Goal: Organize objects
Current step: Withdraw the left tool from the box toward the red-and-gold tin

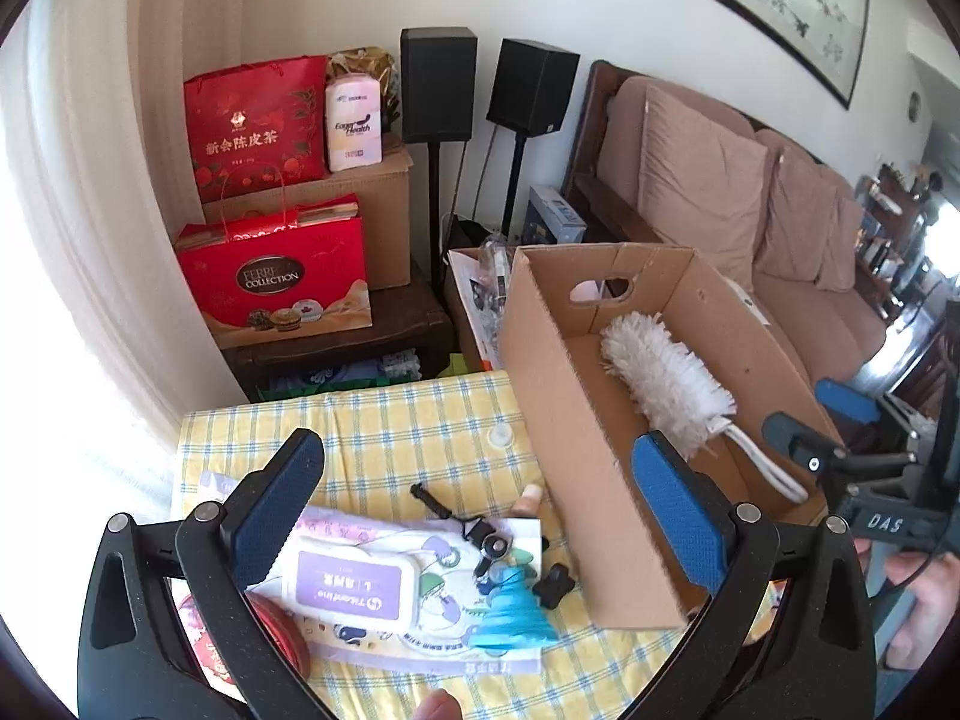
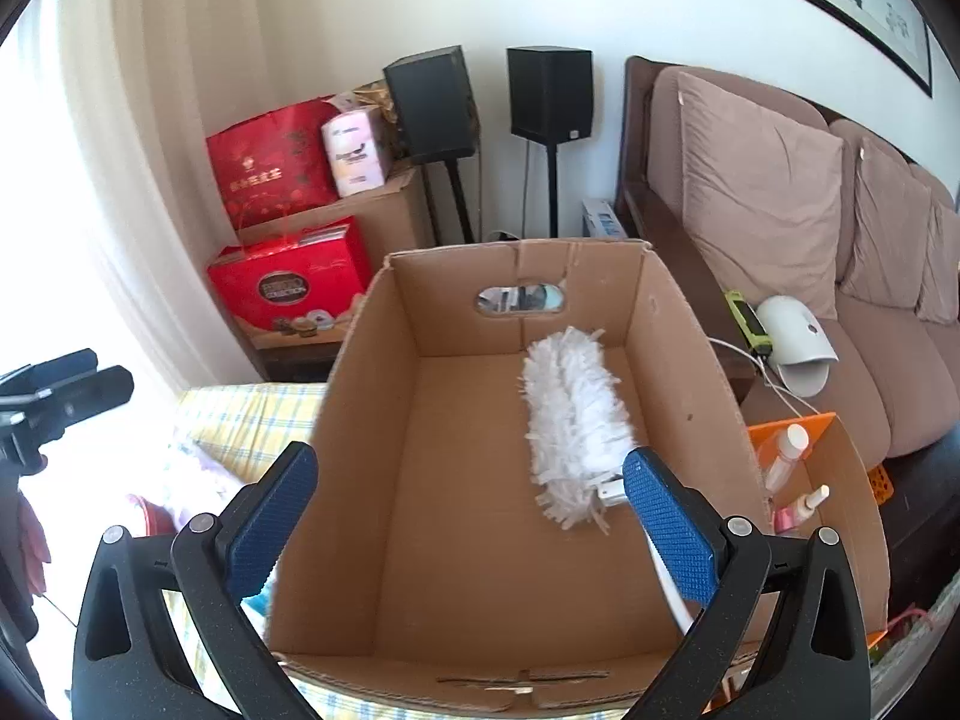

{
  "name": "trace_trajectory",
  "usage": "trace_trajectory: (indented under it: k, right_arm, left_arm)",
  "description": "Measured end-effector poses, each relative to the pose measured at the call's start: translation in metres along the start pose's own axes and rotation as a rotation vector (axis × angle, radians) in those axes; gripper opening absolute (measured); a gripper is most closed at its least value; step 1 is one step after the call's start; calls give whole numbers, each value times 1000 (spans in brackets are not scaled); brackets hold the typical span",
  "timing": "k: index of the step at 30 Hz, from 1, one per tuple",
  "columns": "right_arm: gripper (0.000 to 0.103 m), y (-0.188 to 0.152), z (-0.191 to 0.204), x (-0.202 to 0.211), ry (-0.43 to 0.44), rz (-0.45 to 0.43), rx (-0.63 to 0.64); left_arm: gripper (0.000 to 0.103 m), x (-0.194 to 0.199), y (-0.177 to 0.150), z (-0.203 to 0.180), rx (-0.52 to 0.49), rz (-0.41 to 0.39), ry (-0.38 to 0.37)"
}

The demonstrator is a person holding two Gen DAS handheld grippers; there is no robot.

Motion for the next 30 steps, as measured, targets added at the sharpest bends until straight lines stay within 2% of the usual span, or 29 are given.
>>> trace_trajectory:
  k: [9,15,22,30]
  right_arm:
    - [103,-1,36,16,22,-32,54]
    - [103,-10,68,18,59,-21,101]
    - [103,-16,105,22,137,-16,132]
    - [103,-37,154,21,216,16,198]
  left_arm:
    - [103,21,-22,18,18,-10,-12]
    - [103,33,-43,40,15,6,41]
    - [103,48,-68,75,36,3,53]
    - [103,52,-113,136,94,26,111]
Point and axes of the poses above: each gripper's, at about its wrist camera, not at the fingertips, and x roughly against the way its jaws point, z to its left, y to its top, the point moved 9 cm from there along -x, roughly the way its jaws point, and after that the axes turned 9 degrees about -y, right-handed, at the moved point
